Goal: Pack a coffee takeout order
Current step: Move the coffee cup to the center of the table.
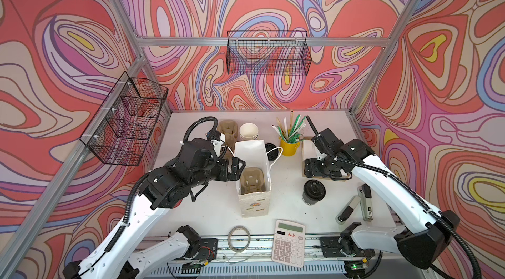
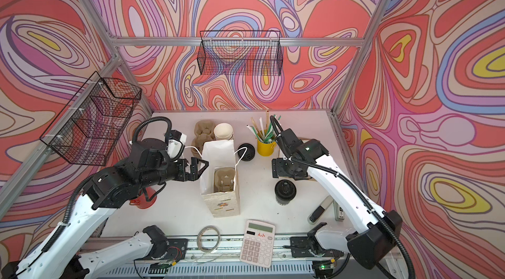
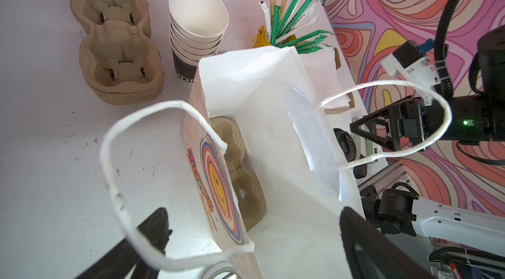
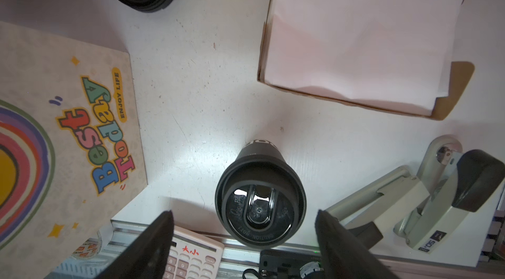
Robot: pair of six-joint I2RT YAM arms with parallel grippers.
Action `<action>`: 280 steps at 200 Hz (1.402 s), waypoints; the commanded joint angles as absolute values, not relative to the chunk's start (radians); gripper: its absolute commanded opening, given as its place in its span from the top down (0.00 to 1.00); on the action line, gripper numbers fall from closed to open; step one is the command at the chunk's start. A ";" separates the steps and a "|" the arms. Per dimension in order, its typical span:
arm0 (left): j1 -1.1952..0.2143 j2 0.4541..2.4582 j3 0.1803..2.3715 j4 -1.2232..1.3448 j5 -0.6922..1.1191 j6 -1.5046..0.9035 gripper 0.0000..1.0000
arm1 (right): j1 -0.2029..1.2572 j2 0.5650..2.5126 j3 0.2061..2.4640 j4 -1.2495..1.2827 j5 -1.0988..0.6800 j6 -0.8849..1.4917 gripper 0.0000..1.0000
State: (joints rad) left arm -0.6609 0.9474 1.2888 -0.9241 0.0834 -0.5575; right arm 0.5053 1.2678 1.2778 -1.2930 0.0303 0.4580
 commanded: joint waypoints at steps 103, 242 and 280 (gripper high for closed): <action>-0.655 0.950 1.257 -0.950 0.045 -0.540 0.00 | 0.503 1.210 1.107 -1.303 -0.046 0.507 0.17; -0.655 0.963 1.227 -0.930 0.049 -0.562 0.00 | 0.502 1.224 1.052 -1.256 -0.014 0.498 0.20; -0.655 0.966 1.227 -0.925 0.053 -0.568 0.00 | 0.502 1.228 1.051 -1.254 0.000 0.495 0.21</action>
State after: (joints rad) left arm -0.6601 0.9611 1.2320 -0.9237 0.0521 -0.5571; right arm 0.5053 1.2247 1.0595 -1.2495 -0.0296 0.4919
